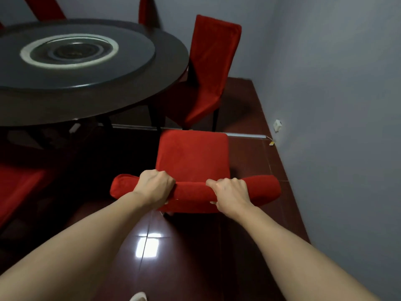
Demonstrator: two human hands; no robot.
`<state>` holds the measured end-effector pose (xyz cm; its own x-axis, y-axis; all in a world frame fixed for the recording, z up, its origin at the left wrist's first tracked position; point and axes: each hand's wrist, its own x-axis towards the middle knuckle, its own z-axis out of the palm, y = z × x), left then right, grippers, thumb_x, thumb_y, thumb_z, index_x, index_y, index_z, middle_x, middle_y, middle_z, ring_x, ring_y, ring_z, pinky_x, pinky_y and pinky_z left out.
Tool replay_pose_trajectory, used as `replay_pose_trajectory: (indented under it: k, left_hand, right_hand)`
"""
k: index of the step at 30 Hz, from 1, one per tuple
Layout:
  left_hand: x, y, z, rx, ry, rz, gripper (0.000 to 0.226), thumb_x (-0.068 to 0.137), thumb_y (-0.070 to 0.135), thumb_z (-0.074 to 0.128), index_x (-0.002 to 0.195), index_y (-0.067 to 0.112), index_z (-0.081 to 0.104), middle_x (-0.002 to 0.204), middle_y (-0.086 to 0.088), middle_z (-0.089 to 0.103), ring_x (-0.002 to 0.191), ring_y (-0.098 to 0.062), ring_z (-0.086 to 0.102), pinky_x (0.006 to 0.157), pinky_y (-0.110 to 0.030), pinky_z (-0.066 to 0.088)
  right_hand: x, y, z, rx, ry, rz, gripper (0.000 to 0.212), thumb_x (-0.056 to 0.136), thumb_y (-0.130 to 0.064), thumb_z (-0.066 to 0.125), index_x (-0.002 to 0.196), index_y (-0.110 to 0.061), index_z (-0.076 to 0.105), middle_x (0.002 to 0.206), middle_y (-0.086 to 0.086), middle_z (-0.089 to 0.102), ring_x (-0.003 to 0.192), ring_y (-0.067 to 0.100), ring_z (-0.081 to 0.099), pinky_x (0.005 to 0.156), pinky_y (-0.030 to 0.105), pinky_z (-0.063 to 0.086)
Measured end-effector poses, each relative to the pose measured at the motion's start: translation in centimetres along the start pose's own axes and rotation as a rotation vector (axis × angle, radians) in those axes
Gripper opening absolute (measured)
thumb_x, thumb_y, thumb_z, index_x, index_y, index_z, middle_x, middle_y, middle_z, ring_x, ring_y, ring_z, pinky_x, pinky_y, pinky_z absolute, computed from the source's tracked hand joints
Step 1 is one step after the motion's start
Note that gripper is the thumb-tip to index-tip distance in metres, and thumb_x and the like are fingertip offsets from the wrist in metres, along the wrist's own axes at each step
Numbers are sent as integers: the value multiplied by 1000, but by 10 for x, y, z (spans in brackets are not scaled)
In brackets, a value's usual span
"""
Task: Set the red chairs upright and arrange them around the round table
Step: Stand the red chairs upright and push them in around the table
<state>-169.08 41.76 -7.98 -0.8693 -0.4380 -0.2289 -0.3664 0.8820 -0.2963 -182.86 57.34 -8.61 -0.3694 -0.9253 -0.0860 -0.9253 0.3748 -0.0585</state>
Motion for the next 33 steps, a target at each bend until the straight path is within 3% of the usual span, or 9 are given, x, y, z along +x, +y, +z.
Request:
replay_pose_trajectory:
  k: [16, 22, 25, 33]
  left_hand:
    - [-30, 50, -12, -54, -54, -114, 36, 78, 40, 67, 110, 24, 59, 112, 1, 62, 103, -22, 63, 76, -31, 46]
    - [-35, 101, -30, -93, -82, -230, 39, 78, 38, 66, 113, 24, 54, 111, 3, 61, 101, -22, 63, 76, -32, 46]
    - [-36, 133, -42, -118, -136, -333, 40, 78, 38, 67, 114, 24, 54, 112, 3, 60, 102, -22, 62, 77, -31, 46]
    - [-26, 223, -72, -209, -201, -542, 39, 79, 38, 68, 113, 25, 54, 112, 4, 60, 102, -21, 62, 78, -32, 48]
  right_hand:
    - [-33, 33, 9, 35, 57, -170, 31, 87, -27, 64, 115, -24, 53, 96, -1, 65, 90, 24, 64, 70, 36, 47]
    - [-43, 81, 10, 32, 111, -354, 30, 82, -19, 66, 109, -22, 56, 87, 0, 66, 81, 25, 65, 60, 31, 34]
    - [-44, 108, 11, 21, 120, -467, 28, 79, -19, 70, 103, -22, 57, 80, -1, 65, 74, 24, 66, 56, 30, 35]
    - [-46, 184, 0, 29, 83, -710, 32, 81, -27, 70, 108, -20, 56, 89, 1, 66, 82, 25, 64, 61, 31, 32]
